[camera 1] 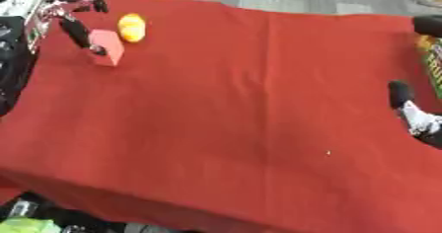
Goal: Pick up the objects with one hand, pass them to the other hand, and then place them into the box on the other side of the table.
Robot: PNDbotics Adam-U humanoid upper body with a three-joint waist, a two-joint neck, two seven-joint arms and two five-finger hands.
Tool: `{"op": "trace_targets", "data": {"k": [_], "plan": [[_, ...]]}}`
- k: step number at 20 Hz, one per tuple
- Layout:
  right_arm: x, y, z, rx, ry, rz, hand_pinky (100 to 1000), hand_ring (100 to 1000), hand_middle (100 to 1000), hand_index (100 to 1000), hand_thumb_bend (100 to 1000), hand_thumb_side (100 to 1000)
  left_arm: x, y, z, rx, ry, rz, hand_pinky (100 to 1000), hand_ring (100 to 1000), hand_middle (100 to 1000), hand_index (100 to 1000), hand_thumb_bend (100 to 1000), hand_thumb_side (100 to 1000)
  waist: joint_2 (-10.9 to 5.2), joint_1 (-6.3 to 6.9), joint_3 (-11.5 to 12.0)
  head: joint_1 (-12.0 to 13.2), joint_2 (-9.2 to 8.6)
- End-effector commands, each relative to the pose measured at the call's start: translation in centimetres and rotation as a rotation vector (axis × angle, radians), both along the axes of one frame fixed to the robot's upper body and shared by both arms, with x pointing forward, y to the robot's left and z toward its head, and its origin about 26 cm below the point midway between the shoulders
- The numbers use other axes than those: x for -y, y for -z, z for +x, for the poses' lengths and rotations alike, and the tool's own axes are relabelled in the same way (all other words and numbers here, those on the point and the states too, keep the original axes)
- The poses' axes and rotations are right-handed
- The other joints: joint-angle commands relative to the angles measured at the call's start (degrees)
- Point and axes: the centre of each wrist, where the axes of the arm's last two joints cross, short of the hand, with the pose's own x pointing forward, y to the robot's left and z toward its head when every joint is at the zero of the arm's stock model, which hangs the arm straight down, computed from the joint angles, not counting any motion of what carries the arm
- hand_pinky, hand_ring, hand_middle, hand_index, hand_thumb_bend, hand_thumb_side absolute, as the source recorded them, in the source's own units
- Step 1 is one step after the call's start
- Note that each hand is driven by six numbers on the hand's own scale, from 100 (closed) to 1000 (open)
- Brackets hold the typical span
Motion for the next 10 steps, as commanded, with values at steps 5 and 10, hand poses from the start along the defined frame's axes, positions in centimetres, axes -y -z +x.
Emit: {"op": "trace_targets", "data": {"k": [5, 10], "plan": [[-1.7, -0.4, -0.2, 0.004, -0.105, -0.034, 829, 803, 809, 914, 203, 577, -0.5, -0.8, 0.1, 0.031, -0.019, 0.025, 810, 743, 731, 823, 581, 302, 0.18, 0.44, 0.05, 0.32, 0.06], [-2.6, -0.5, -0.4, 0.004, -0.169, -0.068, 830, 802, 808, 916, 197, 579, -0.6, -0.6, 0.2, 0.018, -0.03, 0.037, 807, 735, 722, 813, 535, 286, 0.15, 0.4, 0.28, 0.34, 0.06]]}}
